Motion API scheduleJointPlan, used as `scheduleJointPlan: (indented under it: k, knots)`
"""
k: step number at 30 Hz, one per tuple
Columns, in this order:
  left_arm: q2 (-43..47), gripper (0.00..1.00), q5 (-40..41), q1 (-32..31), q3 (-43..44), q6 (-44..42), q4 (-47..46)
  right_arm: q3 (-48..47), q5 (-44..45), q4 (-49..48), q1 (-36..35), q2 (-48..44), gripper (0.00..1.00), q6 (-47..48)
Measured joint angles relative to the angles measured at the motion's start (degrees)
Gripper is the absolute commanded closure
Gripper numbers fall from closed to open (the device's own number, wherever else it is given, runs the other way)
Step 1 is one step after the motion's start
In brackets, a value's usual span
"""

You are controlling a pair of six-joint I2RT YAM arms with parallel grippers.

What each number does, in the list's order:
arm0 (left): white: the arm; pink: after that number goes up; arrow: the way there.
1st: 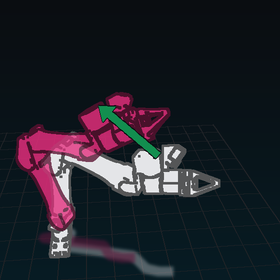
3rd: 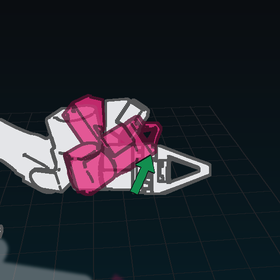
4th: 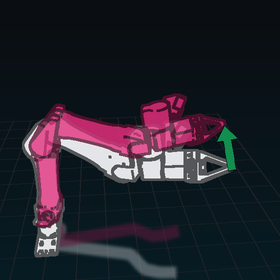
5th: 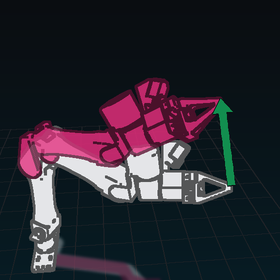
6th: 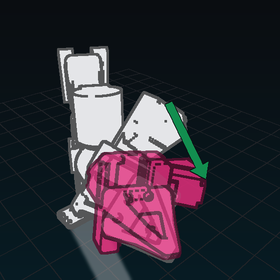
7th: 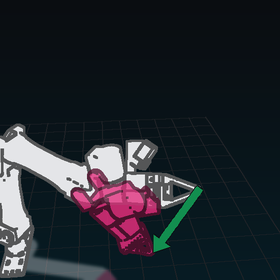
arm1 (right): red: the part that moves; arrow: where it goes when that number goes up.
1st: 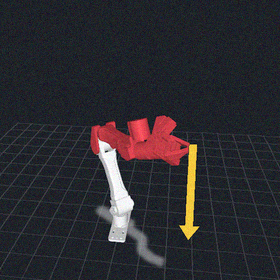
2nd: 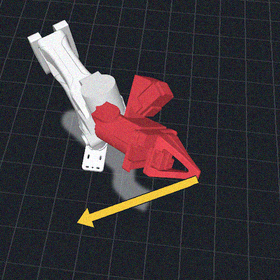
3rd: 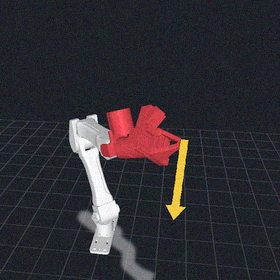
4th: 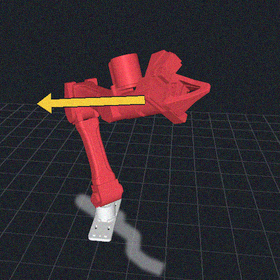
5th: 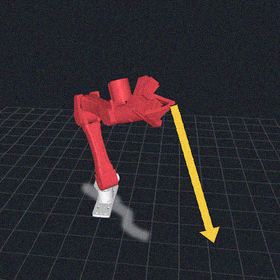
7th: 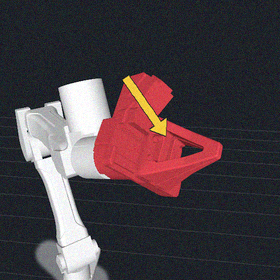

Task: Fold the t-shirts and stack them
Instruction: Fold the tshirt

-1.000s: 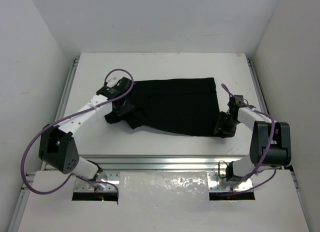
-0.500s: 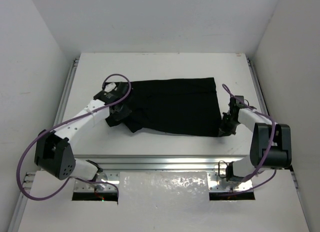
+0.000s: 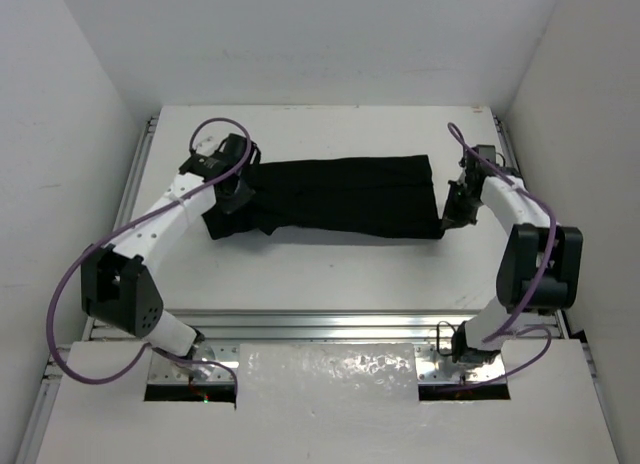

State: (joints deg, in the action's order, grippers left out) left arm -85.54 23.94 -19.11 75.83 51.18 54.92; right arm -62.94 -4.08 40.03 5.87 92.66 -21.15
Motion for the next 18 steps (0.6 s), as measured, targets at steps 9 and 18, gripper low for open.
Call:
scheduleJointPlan:
  k: [9,18]
  knots:
    - [-6.5,1.00,-1.4,5.7,2.3,-4.3,-2.9,-15.0,-0.4,3.0,-1.3,14.2,1.00,2.0]
    - [-12.8,1.00,-0.9,5.9,9.6,-6.4,-3.7,-31.1,-0.1,4.3,-2.4,24.8,1.00,3.0]
